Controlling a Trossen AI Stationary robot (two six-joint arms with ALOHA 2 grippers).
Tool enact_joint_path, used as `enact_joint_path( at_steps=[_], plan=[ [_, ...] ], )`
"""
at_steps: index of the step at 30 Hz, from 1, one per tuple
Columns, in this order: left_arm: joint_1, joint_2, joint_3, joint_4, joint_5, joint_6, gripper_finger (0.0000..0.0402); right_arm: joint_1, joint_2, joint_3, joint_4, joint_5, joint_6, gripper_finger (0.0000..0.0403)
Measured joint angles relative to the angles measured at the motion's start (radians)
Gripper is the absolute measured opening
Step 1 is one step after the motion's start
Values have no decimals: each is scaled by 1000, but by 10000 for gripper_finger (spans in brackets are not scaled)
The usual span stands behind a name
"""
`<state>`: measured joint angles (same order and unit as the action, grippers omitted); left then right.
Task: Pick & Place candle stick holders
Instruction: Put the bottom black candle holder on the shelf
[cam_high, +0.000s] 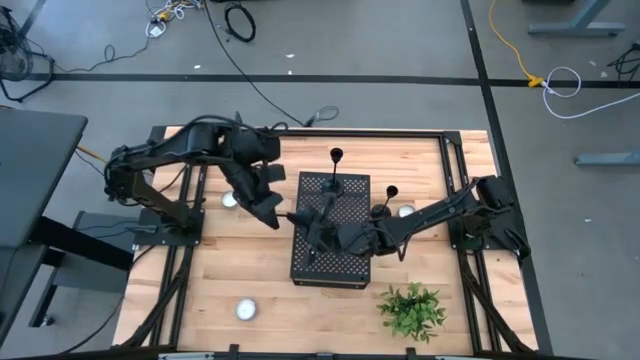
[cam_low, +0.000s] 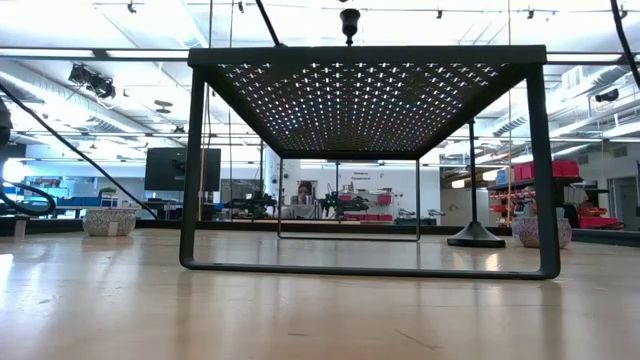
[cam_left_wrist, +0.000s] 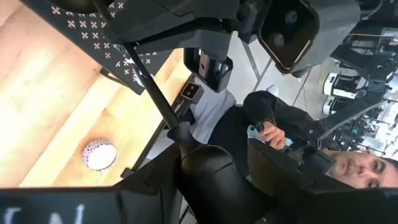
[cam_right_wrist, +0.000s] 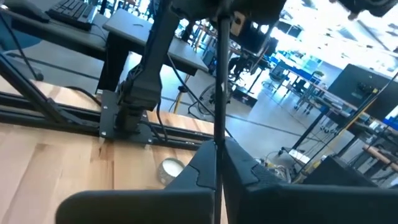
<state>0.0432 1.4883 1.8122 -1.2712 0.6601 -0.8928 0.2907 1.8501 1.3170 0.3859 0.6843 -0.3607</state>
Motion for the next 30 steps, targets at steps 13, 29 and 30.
enact_joint_path(
  at_steps=[13, 29, 30],
  plan=[
    [-2, -12, 1, -4, -194, 313, 168, -36, -4, -4, -15, 24, 29, 0],
    [-33, -14, -2, 197, -617, 697, 167, -53, -29, -6, -93, 126, 42, 2],
    [-33, -14, -2, 196, -625, 696, 167, -53, -33, -6, -101, 128, 42, 2]
  ],
)
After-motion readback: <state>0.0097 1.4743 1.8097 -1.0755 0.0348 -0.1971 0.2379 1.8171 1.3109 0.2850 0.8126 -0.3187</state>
